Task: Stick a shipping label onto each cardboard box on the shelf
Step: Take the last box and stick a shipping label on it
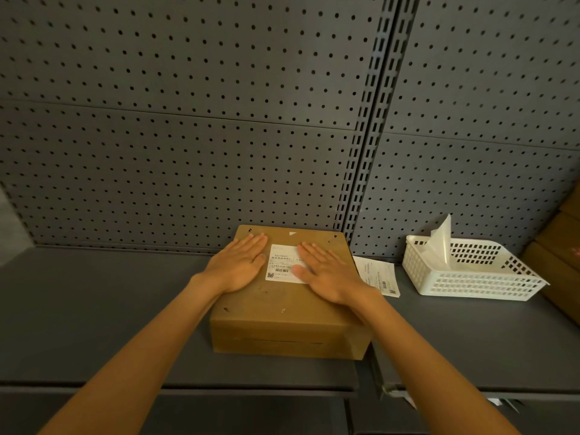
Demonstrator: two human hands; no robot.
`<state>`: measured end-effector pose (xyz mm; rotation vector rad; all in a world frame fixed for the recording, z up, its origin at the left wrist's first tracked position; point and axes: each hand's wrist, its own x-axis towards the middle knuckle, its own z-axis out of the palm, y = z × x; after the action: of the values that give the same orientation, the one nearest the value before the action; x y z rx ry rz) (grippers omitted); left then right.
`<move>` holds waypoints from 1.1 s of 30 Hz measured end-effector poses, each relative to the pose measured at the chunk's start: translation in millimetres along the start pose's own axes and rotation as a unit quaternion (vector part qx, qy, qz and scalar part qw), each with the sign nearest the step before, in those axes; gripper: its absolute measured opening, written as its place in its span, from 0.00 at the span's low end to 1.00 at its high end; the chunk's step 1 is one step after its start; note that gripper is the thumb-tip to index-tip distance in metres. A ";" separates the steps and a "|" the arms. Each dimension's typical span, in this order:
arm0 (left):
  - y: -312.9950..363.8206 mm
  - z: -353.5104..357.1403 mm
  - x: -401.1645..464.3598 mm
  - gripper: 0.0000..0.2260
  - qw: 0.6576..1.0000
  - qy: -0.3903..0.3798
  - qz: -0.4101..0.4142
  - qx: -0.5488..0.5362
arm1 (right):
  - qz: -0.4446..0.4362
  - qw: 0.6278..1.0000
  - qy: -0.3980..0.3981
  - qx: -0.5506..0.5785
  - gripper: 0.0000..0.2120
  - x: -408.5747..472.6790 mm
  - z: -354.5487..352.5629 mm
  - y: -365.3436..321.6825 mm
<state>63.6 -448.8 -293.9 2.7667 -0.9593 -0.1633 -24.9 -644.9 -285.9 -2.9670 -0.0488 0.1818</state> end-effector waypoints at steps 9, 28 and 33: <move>18.2 -8.0 4.9 0.26 0.999 -0.016 0.006 0.040 | 0.020 0.999 0.028 0.016 0.30 -11.8 2.8 16.1; -0.2 -1.6 -9.8 0.27 0.999 -0.036 0.041 -0.002 | 0.052 0.997 0.014 0.059 0.31 -26.0 -3.4 40.9; 6.8 0.8 -9.4 0.22 0.999 -0.008 0.023 -0.030 | 0.078 0.990 0.045 0.111 0.28 -25.6 -1.0 28.8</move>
<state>52.0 -448.2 -292.8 2.6910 -1.0049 -0.2046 -49.5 -674.5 -286.7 -2.7525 0.2012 0.0672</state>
